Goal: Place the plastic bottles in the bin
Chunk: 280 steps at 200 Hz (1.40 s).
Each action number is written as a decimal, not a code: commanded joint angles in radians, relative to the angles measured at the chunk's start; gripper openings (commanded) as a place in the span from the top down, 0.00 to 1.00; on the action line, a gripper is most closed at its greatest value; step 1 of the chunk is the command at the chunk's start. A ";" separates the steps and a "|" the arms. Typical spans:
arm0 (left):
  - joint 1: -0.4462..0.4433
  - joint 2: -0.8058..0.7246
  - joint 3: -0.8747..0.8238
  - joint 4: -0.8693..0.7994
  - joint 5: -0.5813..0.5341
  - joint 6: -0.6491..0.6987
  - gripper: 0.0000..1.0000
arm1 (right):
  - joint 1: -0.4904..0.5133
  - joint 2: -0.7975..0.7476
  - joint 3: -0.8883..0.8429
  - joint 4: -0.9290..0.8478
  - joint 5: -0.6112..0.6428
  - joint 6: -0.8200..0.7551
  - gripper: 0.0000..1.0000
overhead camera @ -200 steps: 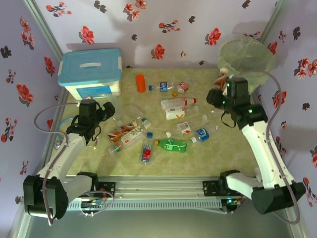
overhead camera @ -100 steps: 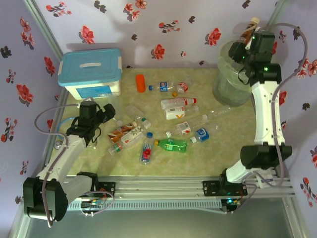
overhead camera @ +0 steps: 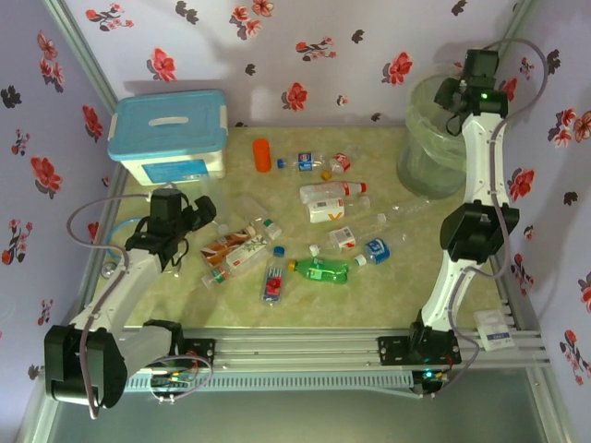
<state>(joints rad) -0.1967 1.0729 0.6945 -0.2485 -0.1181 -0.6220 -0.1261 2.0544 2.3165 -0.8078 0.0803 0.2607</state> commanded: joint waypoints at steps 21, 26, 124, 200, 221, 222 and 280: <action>-0.005 0.022 0.019 -0.018 0.012 0.025 0.00 | -0.024 0.068 0.081 -0.071 0.005 -0.036 0.62; -0.005 0.024 0.020 -0.020 0.014 0.026 0.00 | -0.024 0.078 0.101 -0.104 -0.006 -0.040 0.62; -0.005 0.041 0.021 -0.030 0.017 0.024 0.00 | -0.007 0.062 0.061 -0.376 -0.259 -0.072 0.62; -0.005 0.094 0.034 -0.027 0.015 0.033 0.00 | 0.077 -0.025 -0.002 -0.416 -0.452 -0.080 0.64; -0.006 0.099 0.036 -0.026 0.015 0.036 0.00 | 0.083 -0.044 0.004 -0.415 -0.450 -0.078 0.64; -0.006 0.099 0.036 -0.026 0.014 0.035 0.00 | 0.082 -0.045 0.005 -0.416 -0.447 -0.077 0.64; -0.005 0.127 0.037 -0.025 0.015 0.044 0.00 | 0.043 0.043 0.096 -0.428 -0.154 -0.098 0.63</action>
<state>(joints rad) -0.1967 1.1854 0.7006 -0.2695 -0.1101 -0.6022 -0.0570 2.0537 2.3608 -1.2263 -0.1913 0.1856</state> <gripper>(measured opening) 0.995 0.461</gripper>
